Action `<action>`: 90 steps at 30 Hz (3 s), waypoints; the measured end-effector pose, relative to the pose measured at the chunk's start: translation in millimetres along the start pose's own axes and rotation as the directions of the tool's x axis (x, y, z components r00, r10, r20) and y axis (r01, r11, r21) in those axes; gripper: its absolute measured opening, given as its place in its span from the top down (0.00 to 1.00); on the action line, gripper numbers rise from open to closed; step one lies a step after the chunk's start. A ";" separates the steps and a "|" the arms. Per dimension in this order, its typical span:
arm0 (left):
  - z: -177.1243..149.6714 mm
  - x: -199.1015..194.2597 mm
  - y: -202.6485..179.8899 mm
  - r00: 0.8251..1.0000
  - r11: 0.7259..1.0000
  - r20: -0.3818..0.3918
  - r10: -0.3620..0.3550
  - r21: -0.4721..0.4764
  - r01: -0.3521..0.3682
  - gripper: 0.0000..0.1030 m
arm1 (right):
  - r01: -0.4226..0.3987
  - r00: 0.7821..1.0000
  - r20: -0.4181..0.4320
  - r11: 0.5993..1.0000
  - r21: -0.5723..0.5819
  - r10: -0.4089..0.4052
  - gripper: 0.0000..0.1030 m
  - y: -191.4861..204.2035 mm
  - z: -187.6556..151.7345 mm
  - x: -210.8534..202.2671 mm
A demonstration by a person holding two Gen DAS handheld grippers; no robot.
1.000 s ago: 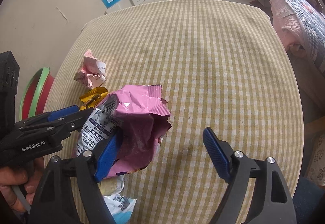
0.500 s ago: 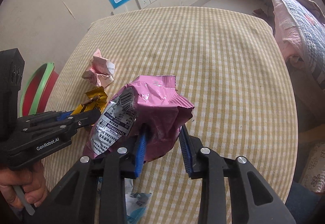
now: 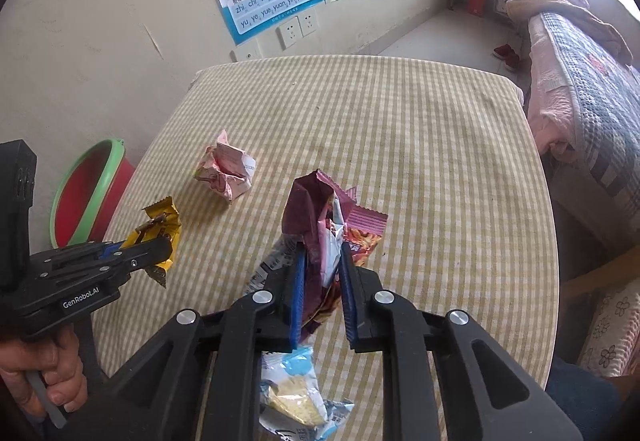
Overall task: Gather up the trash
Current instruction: 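Grasp the yellow wrapper with the left tool while the right tool grasps the pink bag, then carry the yellow wrapper and pink bag over the red bucket, then open both tools over the red bucket to drop both wrappers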
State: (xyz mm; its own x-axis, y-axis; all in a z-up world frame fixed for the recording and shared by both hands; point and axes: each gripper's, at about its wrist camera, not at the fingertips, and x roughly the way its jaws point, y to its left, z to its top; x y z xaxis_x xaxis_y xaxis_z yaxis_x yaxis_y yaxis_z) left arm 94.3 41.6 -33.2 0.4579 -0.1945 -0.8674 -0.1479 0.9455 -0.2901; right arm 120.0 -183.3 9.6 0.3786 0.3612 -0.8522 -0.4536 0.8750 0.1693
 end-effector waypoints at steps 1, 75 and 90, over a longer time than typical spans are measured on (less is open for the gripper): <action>-1.6 -3.2 2.2 1.000 1.000 0.004 0.000 -0.005 0.000 0.83 | 0.000 1.000 0.003 1.000 -0.002 0.000 0.88 1.9 0.1 -1.7; -16.5 -162.5 296.6 0.926 0.885 0.277 0.256 -0.452 -0.109 0.83 | -0.248 0.959 0.003 0.843 -0.477 0.283 0.91 360.8 96.1 59.3; -15.5 -136.1 314.7 0.942 0.870 0.230 0.244 -0.482 -0.107 0.72 | -0.264 0.962 -0.079 0.830 -0.492 0.260 0.85 376.6 77.5 100.7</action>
State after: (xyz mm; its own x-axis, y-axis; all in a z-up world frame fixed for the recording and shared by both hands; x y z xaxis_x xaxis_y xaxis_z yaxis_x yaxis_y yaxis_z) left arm -28.1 361.5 -12.7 0.5970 0.1073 -0.7950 -0.6002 0.7173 -0.3539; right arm 49.9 207.6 25.9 0.1827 0.5493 -0.8154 -0.8731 0.4719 0.1223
